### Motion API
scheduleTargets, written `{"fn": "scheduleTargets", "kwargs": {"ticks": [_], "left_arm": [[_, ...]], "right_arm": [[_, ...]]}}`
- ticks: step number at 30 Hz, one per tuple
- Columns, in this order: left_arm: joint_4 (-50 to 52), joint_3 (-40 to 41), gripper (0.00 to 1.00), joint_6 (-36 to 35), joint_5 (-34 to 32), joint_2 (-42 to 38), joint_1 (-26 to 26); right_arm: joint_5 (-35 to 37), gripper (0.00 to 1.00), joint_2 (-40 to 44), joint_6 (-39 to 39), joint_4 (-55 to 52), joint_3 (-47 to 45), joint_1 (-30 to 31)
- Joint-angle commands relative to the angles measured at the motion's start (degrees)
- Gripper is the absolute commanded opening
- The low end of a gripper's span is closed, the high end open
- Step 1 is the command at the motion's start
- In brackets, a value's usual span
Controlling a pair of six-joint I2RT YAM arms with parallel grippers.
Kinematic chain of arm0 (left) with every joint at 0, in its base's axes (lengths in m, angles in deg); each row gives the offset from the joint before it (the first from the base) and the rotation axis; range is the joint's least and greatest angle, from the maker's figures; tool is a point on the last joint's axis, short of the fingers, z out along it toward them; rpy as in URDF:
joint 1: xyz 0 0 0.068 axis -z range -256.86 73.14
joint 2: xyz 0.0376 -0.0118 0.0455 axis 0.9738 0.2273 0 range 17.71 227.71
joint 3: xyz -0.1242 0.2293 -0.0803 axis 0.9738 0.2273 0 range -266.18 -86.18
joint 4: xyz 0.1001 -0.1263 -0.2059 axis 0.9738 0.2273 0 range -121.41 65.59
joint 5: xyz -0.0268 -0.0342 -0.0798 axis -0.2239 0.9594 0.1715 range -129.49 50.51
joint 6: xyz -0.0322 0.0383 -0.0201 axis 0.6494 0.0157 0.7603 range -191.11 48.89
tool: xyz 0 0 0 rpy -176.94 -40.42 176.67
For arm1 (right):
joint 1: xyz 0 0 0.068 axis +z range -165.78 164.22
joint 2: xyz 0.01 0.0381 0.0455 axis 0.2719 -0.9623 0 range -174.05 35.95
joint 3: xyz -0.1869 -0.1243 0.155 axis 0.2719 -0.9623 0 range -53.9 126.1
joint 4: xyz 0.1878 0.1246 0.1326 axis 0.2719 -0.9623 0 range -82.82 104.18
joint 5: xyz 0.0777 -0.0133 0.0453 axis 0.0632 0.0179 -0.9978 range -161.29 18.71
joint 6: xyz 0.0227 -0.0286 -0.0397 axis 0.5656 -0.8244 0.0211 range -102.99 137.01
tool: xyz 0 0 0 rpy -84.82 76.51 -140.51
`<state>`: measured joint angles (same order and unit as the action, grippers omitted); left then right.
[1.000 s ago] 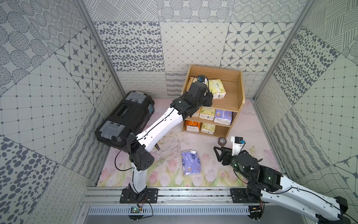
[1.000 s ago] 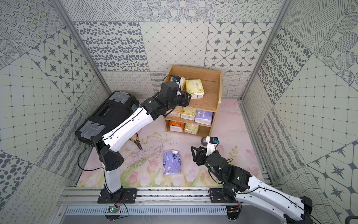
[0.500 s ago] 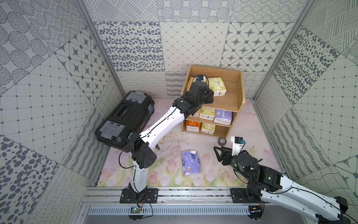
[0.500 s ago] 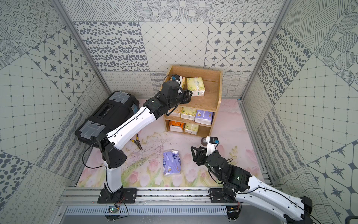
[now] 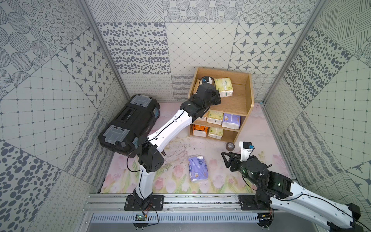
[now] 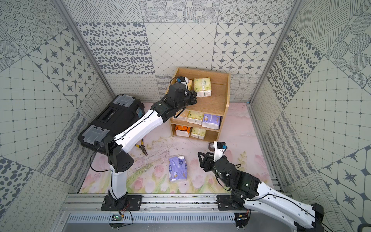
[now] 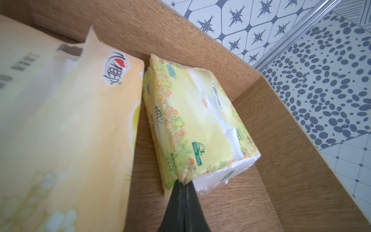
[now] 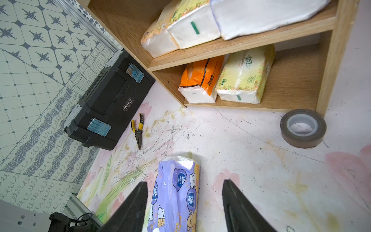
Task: Remove the tissue boxes from the shelf
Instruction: Pick up a box of tissues from the shelf.
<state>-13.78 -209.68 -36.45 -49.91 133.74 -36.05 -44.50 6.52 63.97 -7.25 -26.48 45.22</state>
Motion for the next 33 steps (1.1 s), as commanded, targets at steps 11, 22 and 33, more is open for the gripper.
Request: {"fn": "scheduleTargets", "kwargs": {"ticks": [11, 22, 33], "left_arm": [[-11.04, 14.07, 0.00, -2.89, 5.40, -13.48, 0.05], [-17.07, 33.14, 0.00, 0.80, 9.69, -25.61, 0.03], [-19.08, 40.02, 0.00, 0.20, 13.88, -30.49, 0.35]], "right_arm": [[-4.14, 0.64, -9.36, -0.82, -10.60, 17.39, -3.11], [-18.69, 0.70, -13.94, -0.30, -7.03, 31.07, -16.37], [-25.38, 0.76, -23.44, 9.90, 7.41, 35.75, -25.35]]}}
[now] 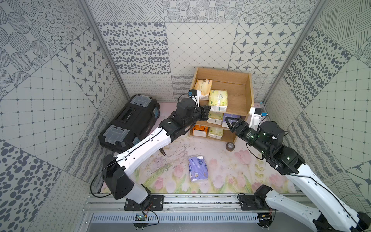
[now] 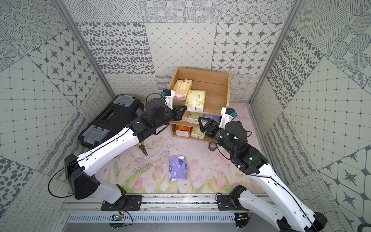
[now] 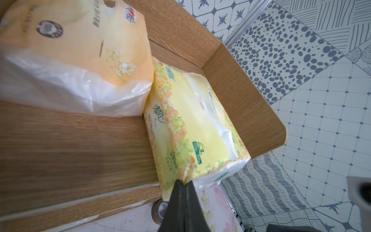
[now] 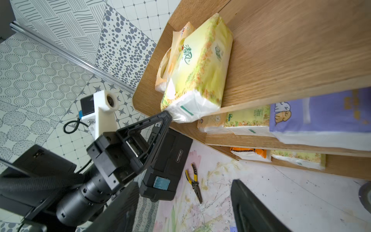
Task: Remove the tissue boxes from the shelf
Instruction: Pick up a box of tissues from the shelf.
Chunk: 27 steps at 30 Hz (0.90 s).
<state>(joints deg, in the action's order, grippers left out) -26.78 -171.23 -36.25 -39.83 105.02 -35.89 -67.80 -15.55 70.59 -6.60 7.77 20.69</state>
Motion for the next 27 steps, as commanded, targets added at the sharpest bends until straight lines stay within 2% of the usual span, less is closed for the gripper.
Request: {"fn": "scheduleTargets", "kwargs": {"ticks": [1, 8, 16, 21, 27], "left_arm": [[-6.08, 1.95, 0.00, -0.07, 4.09, -2.12, 0.16], [-7.95, 5.70, 0.00, 0.92, 5.25, -5.21, 0.23], [-8.67, 8.56, 0.00, 2.10, 6.98, -7.60, 0.16], [-8.02, 9.90, 0.00, 2.03, 9.93, -9.47, 0.21], [-5.95, 11.84, 0.00, 1.37, 12.21, -11.72, 0.30]], "right_arm": [[-1.85, 0.76, -2.18, 4.05, 7.64, 1.68, -1.41], [-1.14, 0.75, -5.67, 6.75, 10.36, 2.32, -4.44], [-2.64, 0.83, -7.07, 10.17, 13.71, 0.29, -5.15], [-4.67, 0.81, -7.73, 11.51, 15.57, -0.53, -5.16], [-6.55, 0.75, -9.10, 13.20, 16.55, -1.16, -5.09]]}}
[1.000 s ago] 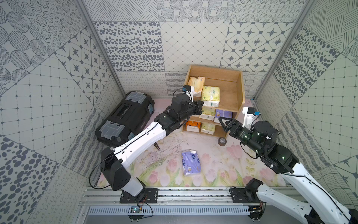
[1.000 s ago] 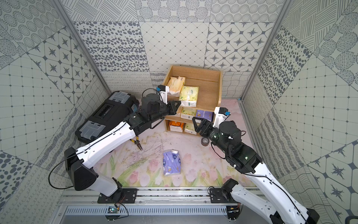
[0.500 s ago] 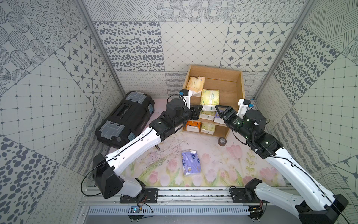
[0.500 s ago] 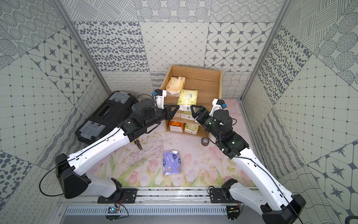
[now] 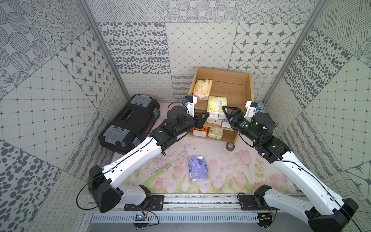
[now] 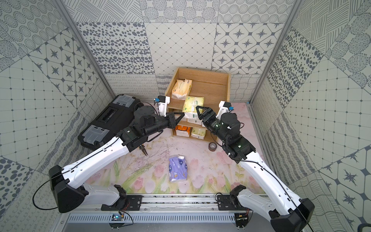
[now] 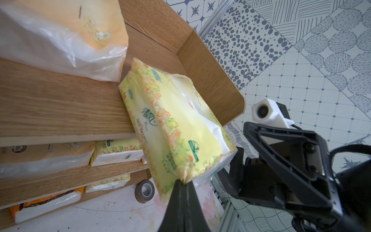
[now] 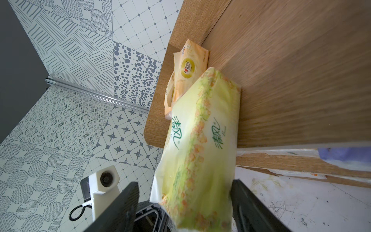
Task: Remove the tissue boxes from the shelf
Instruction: Pick up a box of tissues from the shelf.
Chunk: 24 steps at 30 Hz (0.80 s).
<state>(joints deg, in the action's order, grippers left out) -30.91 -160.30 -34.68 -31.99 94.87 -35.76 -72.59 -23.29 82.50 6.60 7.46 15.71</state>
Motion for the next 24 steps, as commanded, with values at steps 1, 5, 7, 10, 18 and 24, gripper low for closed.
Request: {"fn": "scheduleTargets", "kwargs": {"ticks": [1, 5, 7, 10, 18, 24], "left_arm": [[-1.52, 0.98, 0.00, -0.21, 4.59, -1.75, 0.20], [-1.25, 1.94, 0.00, -0.13, 5.32, -2.39, 0.29], [-1.20, 2.48, 0.00, -0.04, 5.33, -2.71, 0.42], [-1.28, 3.26, 0.00, -0.18, 5.08, -3.24, 0.38], [-1.49, 4.55, 0.25, 0.34, 5.51, -4.58, 0.35], [-3.23, 9.10, 0.62, 1.88, 1.34, -11.22, 0.46]], "right_arm": [[-2.13, 0.74, -1.53, 1.62, 3.52, -0.95, -0.11], [-3.08, 0.68, -2.02, 2.21, 3.97, -1.46, -0.11], [-3.47, 0.64, -1.94, 2.34, 4.12, -1.81, -0.11], [-4.06, 0.57, -1.76, 2.60, 4.65, -2.54, -0.12], [-4.85, 0.30, 0.11, 1.79, 6.05, -3.99, -0.11], [-5.58, 0.21, 3.22, -1.76, 4.11, -4.08, -0.13]]}}
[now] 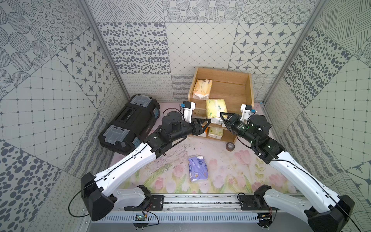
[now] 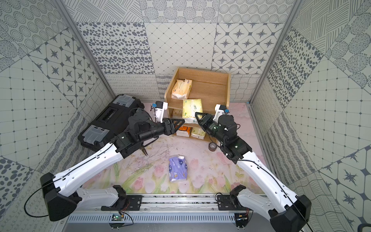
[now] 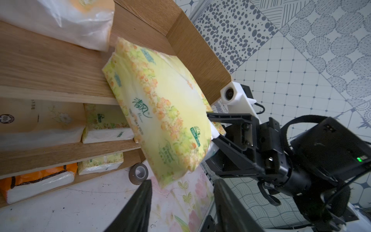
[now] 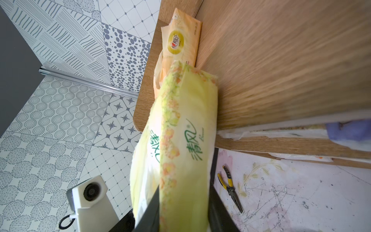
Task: Remove the tissue boxes from the shelf
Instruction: Pick up a box of tissues from the shelf, then place the box of tissues at the center of the board.
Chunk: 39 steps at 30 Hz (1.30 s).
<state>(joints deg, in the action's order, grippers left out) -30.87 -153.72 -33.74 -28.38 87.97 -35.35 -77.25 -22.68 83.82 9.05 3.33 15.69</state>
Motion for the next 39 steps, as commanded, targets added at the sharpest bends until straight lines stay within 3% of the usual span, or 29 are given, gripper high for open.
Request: {"fn": "scheduleTargets", "kwargs": {"ticks": [1, 5, 10, 13, 16, 24, 34, 39], "left_arm": [[-3.31, 3.49, 0.64, 1.47, -3.31, -5.77, -0.07], [-1.10, 8.77, 0.66, 4.76, -10.35, -12.81, -0.07], [3.37, 17.29, 0.66, 12.27, -22.09, -22.01, -0.15], [4.98, 22.75, 0.65, 16.40, -25.31, -26.62, -0.18], [8.33, 26.89, 0.65, 20.01, -25.62, -29.34, -0.35], [12.17, 38.67, 0.66, 27.87, -25.09, -34.35, -0.30], [9.91, 47.10, 0.67, 29.75, -20.99, -34.19, -0.31], [8.11, 48.28, 0.67, 29.50, -20.52, -33.59, -0.29]], "right_arm": [[-1.41, 0.20, 3.24, -3.91, 1.09, -0.06, -0.13], [-5.68, 0.19, 6.42, -8.31, -2.41, -0.55, -0.01], [-8.80, 0.18, 11.27, -14.58, -13.58, -0.84, 0.82], [-9.49, 0.17, 13.87, -16.92, -20.72, -1.90, 2.69], [-5.95, 0.16, 16.09, -17.31, -25.71, -4.73, 6.79], [9.02, 0.15, 16.96, -12.15, -25.56, -16.55, 21.36], [18.77, 0.13, 21.80, -5.59, -19.70, -32.32, 21.51], [15.20, 0.19, 19.36, -6.07, -14.44, -36.38, 21.45]]}}
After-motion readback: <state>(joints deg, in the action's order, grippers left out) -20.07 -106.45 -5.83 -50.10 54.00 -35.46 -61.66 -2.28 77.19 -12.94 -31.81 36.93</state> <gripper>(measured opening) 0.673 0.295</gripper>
